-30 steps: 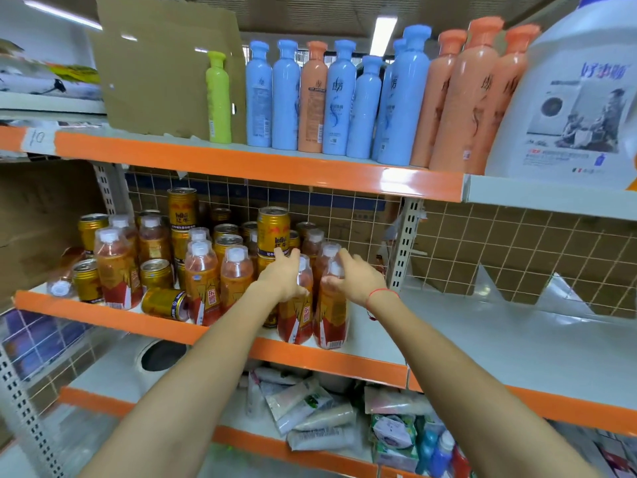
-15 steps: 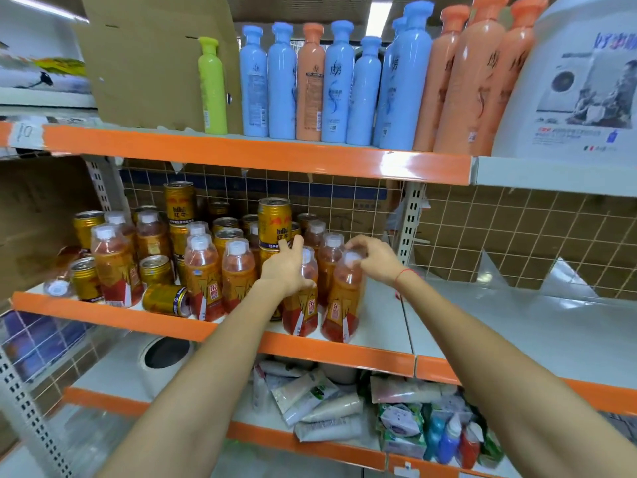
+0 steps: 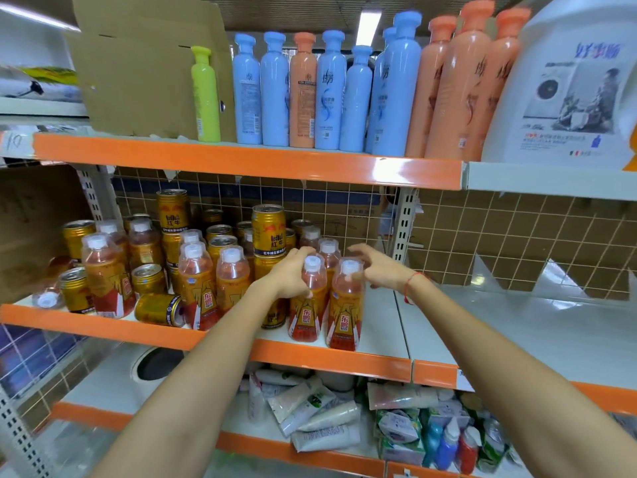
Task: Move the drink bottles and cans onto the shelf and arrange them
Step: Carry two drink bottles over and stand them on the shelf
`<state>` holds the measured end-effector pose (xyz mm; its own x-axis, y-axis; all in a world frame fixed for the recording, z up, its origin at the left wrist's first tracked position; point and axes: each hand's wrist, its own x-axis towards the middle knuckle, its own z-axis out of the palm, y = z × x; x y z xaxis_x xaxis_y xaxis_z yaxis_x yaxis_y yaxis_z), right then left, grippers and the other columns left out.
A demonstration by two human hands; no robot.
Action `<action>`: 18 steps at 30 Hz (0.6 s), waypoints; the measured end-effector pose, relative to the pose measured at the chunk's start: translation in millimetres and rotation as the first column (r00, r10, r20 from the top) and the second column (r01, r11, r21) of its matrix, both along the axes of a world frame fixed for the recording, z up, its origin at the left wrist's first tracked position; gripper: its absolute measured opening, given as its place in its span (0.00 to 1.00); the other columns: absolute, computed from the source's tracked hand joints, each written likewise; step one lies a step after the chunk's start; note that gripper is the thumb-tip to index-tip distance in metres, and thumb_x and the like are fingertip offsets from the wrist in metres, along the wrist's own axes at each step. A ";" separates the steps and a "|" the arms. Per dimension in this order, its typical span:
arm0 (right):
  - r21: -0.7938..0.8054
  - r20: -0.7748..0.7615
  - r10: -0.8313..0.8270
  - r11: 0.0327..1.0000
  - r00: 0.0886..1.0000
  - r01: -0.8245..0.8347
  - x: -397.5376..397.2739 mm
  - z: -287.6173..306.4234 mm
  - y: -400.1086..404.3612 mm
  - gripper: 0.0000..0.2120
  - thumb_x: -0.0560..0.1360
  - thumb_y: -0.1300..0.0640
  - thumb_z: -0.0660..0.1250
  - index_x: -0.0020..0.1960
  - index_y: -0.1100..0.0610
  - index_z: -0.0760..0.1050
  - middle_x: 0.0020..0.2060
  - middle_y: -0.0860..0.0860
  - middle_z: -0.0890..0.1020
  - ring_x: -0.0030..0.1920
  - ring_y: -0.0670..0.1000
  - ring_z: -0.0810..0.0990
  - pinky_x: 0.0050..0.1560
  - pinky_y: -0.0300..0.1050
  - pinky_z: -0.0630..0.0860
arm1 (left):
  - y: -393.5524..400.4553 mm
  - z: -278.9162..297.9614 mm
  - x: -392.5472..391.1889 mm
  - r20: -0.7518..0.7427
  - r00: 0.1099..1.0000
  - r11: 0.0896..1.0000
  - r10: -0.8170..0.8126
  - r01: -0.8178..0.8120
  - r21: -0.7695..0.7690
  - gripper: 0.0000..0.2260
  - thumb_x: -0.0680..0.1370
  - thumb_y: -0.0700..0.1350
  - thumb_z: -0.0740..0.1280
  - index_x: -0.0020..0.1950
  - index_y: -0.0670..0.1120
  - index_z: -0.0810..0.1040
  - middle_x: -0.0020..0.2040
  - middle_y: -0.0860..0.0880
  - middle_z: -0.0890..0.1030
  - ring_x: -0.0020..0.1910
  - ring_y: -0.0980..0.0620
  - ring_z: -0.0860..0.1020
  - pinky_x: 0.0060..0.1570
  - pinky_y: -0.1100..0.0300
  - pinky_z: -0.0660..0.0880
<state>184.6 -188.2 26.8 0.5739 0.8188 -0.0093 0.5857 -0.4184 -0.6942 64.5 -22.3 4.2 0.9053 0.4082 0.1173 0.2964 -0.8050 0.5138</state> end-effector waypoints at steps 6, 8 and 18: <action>0.119 -0.005 -0.098 0.988 0.995 0.098 -6.5 -27.7 -3.3 0.28 0.71 0.55 0.72 0.67 0.54 0.63 0.54 0.49 0.73 0.52 0.48 0.73 0.38 0.35 0.72 | -1.0 -13.9 3.8 0.119 0.992 0.996 0.032 -0.022 -0.086 0.46 0.67 0.40 0.77 0.78 0.47 0.53 0.75 0.46 0.62 0.72 0.45 0.64 0.69 0.50 0.67; 0.131 -0.036 -0.097 0.986 0.995 0.101 -6.7 -27.6 -4.5 0.28 0.72 0.56 0.71 0.68 0.53 0.63 0.56 0.50 0.73 0.54 0.49 0.73 0.41 0.37 0.75 | 1.9 -18.1 2.3 0.162 0.985 0.992 0.066 -0.046 -0.120 0.46 0.67 0.40 0.77 0.78 0.46 0.52 0.74 0.45 0.65 0.72 0.46 0.66 0.68 0.51 0.67; 0.340 -0.238 -0.196 0.901 0.951 0.270 -33.0 -89.0 -2.3 0.35 0.67 0.58 0.76 0.64 0.49 0.58 0.59 0.49 0.74 0.59 0.49 0.75 0.60 0.44 0.73 | -1.9 -63.4 -4.9 0.284 0.938 0.931 0.197 -0.089 -0.353 0.43 0.69 0.44 0.76 0.76 0.48 0.53 0.69 0.46 0.70 0.67 0.47 0.70 0.65 0.50 0.70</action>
